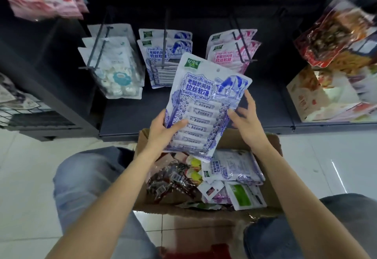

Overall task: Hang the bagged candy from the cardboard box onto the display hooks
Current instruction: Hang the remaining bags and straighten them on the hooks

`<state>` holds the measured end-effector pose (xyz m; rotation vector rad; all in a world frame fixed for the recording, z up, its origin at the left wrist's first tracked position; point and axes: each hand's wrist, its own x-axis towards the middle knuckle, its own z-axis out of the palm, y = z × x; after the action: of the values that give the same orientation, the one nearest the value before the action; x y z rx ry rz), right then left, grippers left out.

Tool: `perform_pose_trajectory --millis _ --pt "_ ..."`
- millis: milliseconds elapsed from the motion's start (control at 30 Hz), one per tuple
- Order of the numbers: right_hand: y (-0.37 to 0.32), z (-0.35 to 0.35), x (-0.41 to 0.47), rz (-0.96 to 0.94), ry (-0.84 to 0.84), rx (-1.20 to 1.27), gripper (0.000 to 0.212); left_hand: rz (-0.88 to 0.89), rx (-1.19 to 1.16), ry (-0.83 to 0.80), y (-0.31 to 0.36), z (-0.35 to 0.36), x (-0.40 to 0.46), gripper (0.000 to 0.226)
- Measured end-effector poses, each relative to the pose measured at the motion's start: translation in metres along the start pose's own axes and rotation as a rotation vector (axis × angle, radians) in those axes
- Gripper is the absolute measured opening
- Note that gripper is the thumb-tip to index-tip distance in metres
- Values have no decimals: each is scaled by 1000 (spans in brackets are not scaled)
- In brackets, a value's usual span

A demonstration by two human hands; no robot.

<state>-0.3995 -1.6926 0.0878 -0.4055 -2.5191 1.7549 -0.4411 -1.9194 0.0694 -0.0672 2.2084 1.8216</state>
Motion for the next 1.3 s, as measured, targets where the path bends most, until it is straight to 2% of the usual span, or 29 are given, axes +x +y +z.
perform_pose_trajectory --millis 33,100,167,267,333,400,500,567,600,667,767,933,1033,1067,1167,1233,1300 --pt "-7 8 8 13 19 79 79 64 -12 24 0 -2 0 39" --pt "-27 23 24 -76 92 181 83 160 -26 81 8 -10 5 36" --pt "-48 34 40 -156 114 265 72 198 64 155 16 -22 19 33" --pt "-62 48 59 -250 101 133 39 223 203 271 17 -48 42 19" --pt "-51 60 63 -290 99 8 28 285 178 263 14 -63 48 14" --pt "-37 73 64 -273 98 -60 21 348 135 212 12 -71 49 19" --pt "-21 91 79 -155 120 -76 21 221 105 224 2 -75 62 17" --pt "-18 104 95 -26 99 -12 15 82 21 247 -2 -80 77 6" --pt "-20 109 103 43 77 48 11 34 -7 274 -4 -83 86 8" --pt "-25 118 115 137 44 162 19 -17 -11 332 -3 -88 100 22" --pt "-34 124 127 191 27 204 32 -21 8 366 2 -93 118 20" --pt "-33 126 137 320 97 220 35 10 110 338 2 -88 137 23" --pt "-31 126 138 388 137 239 49 21 148 331 1 -82 141 44" --pt "-32 125 138 390 140 243 51 19 142 332 -2 -82 143 45" --pt "-32 126 141 385 147 255 51 39 108 375 -4 -81 145 19" --pt "-31 126 144 390 149 263 50 62 82 406 -6 -79 146 19" --pt "-28 127 146 397 137 254 48 58 54 429 -9 -77 151 30"
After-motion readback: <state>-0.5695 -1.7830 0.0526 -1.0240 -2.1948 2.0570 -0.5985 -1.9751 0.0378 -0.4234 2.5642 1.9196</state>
